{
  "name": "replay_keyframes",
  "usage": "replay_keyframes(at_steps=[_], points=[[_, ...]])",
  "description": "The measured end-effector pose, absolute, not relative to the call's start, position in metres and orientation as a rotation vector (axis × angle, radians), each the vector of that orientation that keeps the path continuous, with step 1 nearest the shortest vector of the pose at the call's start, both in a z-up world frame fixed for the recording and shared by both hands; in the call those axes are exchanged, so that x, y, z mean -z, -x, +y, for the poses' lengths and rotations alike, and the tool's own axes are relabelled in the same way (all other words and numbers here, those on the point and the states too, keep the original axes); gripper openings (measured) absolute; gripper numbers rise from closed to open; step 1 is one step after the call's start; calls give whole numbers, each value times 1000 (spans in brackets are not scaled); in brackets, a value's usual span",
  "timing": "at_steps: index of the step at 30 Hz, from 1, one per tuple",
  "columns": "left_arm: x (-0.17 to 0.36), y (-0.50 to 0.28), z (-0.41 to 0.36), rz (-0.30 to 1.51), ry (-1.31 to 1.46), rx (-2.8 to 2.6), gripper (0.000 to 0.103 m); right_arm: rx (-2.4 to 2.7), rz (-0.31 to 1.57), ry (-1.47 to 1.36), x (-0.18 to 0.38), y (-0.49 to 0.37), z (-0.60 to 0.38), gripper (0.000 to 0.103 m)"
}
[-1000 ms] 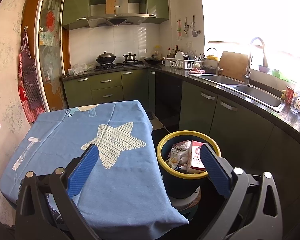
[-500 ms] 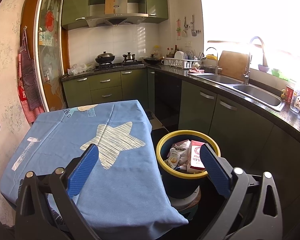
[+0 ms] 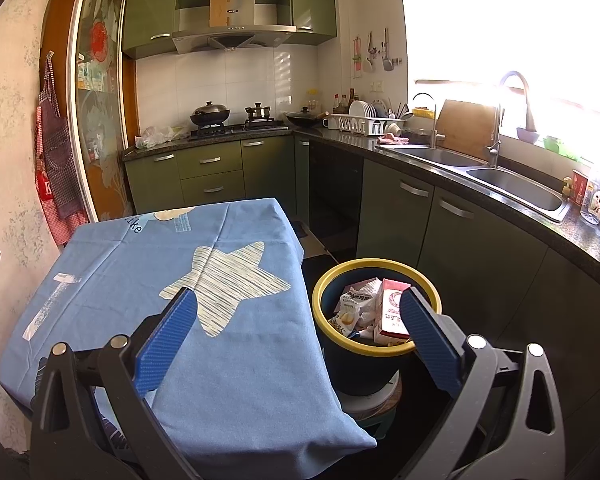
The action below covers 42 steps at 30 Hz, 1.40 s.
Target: Collect trash
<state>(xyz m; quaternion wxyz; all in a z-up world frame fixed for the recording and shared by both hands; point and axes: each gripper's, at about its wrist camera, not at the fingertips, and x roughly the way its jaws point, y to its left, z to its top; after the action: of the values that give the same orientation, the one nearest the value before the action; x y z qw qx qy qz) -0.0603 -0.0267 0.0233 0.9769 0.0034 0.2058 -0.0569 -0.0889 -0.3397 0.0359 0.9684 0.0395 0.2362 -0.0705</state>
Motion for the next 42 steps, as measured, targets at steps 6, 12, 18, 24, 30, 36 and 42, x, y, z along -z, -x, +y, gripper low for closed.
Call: replay_keyframes(at_steps=[6,12,18,24,30,36,42], points=[[-22,62,-26,417,-5,116,98,145,478,-81,-35,89,-340,96],[-22,61,-27,416,-8,119,98,146,479,-81,-34,89,-340,96],[-21,60,-28,421,-11,122,98,145,480,-82,-35,89,-340,96],[-21,60,-28,421,-12,121,98,145,480,-82,-35,89,-340,96],[-22,61,-28,423,-11,122,98,145,480,-82,-34,89,-340,96],[-22,61,-29,423,-12,121,98,146,482,-81,-34,88,-340,96],[-22,61,-29,423,-9,121,98,146,482,-82,-34,88,-340,96]])
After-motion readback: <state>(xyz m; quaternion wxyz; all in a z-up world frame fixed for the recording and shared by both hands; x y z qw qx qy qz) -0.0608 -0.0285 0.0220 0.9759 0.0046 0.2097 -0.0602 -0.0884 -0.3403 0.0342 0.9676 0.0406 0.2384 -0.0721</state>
